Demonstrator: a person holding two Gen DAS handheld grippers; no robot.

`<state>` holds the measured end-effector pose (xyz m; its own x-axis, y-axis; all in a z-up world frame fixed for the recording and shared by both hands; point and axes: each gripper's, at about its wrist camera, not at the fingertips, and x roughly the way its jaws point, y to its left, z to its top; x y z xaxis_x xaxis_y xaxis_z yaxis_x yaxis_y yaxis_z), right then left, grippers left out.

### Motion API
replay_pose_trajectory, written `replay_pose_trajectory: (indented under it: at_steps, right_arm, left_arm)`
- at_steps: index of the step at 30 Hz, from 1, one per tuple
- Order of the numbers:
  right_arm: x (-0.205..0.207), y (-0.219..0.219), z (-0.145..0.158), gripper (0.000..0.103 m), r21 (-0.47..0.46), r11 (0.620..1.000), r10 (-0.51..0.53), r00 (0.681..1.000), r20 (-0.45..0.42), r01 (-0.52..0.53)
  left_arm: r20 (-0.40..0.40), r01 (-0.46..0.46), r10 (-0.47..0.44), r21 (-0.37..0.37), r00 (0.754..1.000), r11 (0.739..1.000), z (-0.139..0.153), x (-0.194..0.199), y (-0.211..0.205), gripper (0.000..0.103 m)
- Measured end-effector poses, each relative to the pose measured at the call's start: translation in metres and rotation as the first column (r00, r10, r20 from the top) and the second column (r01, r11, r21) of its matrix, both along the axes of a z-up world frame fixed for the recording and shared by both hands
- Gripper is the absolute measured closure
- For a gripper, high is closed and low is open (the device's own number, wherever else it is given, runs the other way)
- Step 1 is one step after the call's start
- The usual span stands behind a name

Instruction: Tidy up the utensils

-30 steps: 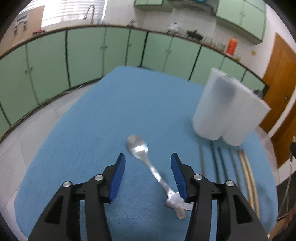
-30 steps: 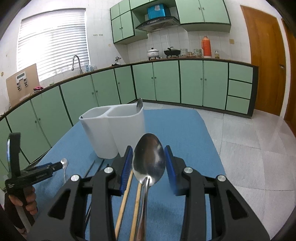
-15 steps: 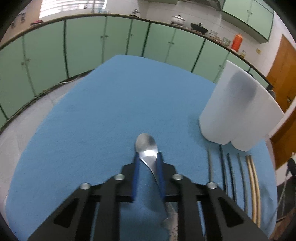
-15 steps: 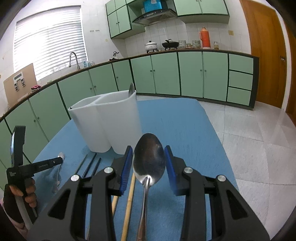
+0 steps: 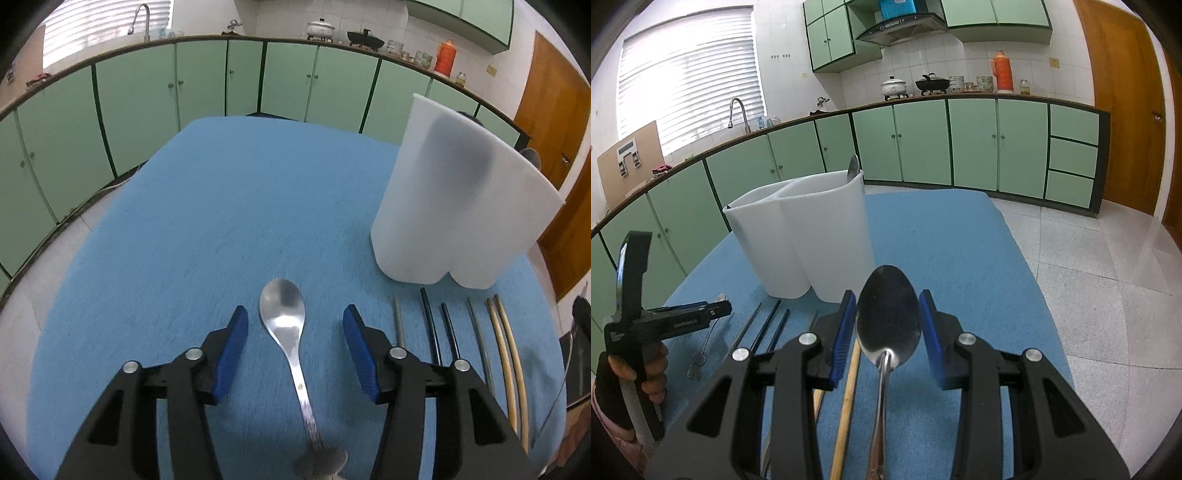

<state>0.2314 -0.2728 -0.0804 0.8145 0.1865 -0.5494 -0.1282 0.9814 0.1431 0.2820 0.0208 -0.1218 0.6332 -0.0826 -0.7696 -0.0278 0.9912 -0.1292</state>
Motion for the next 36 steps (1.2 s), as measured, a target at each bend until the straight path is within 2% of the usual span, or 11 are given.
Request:
replay_pose_trajectory:
  at_steps: [3, 6, 7, 9, 14, 16, 18, 20, 31, 35, 36]
  right_arm:
    - [0.001, -0.001, -0.001, 0.069, 0.002, 1.000, -0.003, 1.000, 0.000, 0.003]
    - [0.001, -0.003, -0.002, 0.069, 0.005, 1.000, -0.007, 1.000, -0.003, 0.007]
    - [0.002, -0.003, -0.002, 0.069, 0.005, 1.000, -0.007, 1.000, -0.004, 0.007]
    - [0.002, -0.002, -0.003, 0.069, 0.004, 1.000, -0.005, 1.000, -0.004, 0.005]
    - [0.000, 0.001, 0.000, 0.069, 0.000, 1.000, 0.001, 1.000, 0.002, -0.001]
    - [0.000, 0.001, 0.001, 0.069, 0.000, 1.000, 0.002, 1.000, 0.002, -0.002]
    - [-0.001, 0.002, 0.002, 0.069, -0.002, 1.000, 0.003, 1.000, 0.003, -0.003]
    - [-0.002, 0.002, 0.003, 0.069, -0.002, 1.000, 0.004, 1.000, 0.005, -0.004]
    - [-0.003, 0.002, 0.005, 0.069, 0.009, 1.000, 0.002, 1.000, 0.008, -0.002]
    - [-0.003, 0.002, 0.004, 0.069, 0.013, 1.000, 0.004, 1.000, 0.004, -0.004]
    - [-0.003, 0.003, 0.004, 0.069, 0.013, 1.000, 0.004, 1.000, 0.004, -0.004]
  left_arm:
    - [-0.002, 0.000, 0.000, -0.010, 1.000, 1.000, 0.000, 0.003, 0.001, 0.078]
    - [0.003, 0.014, -0.014, -0.020, 1.000, 1.000, -0.001, 0.002, 0.000, 0.081]
    - [0.008, 0.025, -0.025, -0.019, 1.000, 1.000, -0.001, 0.000, -0.002, 0.093]
    - [0.014, 0.035, -0.035, -0.040, 0.999, 0.999, 0.001, -0.002, -0.002, 0.100]
    - [0.033, 0.051, -0.050, -0.037, 0.998, 0.998, 0.004, -0.008, -0.004, 0.100]
    - [0.021, 0.049, -0.049, -0.022, 0.999, 0.999, 0.003, -0.006, -0.005, 0.094]
    - [0.026, 0.045, -0.045, -0.004, 0.999, 0.999, 0.006, -0.006, -0.007, 0.059]
    - [0.042, 0.043, -0.044, 0.024, 0.998, 0.999, 0.010, -0.006, -0.011, 0.048]
    - [-0.025, 0.039, -0.036, 0.112, 0.999, 0.993, -0.002, 0.008, -0.035, 0.048]
    - [-0.027, 0.047, -0.044, 0.114, 0.999, 0.992, -0.001, 0.011, -0.043, 0.077]
    - [-0.027, 0.049, -0.046, 0.117, 0.999, 0.992, -0.001, 0.011, -0.046, 0.077]
